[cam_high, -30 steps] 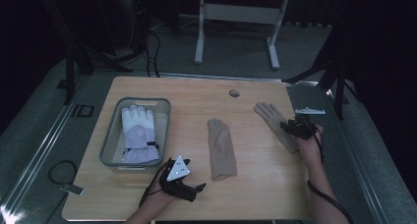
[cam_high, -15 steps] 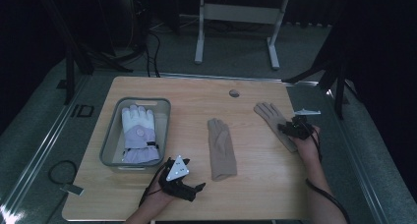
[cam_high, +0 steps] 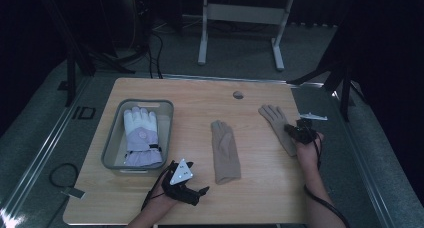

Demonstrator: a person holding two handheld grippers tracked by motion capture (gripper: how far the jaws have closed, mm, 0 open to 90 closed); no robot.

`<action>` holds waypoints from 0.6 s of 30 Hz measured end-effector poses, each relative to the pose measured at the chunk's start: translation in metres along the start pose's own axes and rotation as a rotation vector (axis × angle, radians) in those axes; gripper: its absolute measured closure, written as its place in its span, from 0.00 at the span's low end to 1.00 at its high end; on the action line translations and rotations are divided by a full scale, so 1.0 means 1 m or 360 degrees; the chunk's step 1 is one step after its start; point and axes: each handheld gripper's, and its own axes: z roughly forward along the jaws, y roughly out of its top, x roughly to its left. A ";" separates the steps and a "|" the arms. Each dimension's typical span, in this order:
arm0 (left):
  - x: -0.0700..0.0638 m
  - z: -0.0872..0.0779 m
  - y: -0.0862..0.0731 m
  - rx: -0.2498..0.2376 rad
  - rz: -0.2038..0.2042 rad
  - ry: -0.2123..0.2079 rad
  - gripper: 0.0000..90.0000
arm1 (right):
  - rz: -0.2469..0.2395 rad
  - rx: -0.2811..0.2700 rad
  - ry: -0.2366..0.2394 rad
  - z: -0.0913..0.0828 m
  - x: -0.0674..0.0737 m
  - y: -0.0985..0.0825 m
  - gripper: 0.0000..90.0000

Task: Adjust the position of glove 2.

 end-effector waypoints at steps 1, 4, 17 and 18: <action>0.000 0.000 0.000 0.0003 0.0000 0.0000 0.02 | 0.0025 -0.0029 0.0016 -0.004 0.003 0.000 0.94; -0.001 0.001 0.000 0.0006 -0.0002 -0.0005 0.02 | 0.0127 -0.0115 0.0089 -0.018 0.010 -0.001 0.94; -0.002 -0.001 0.002 0.0000 0.0015 0.0002 0.02 | 0.0248 -0.0171 -0.0143 -0.071 0.056 -0.027 0.94; -0.002 -0.001 0.002 0.0001 0.0015 0.0003 0.02 | 0.0251 -0.0174 -0.0149 -0.073 0.058 -0.029 0.94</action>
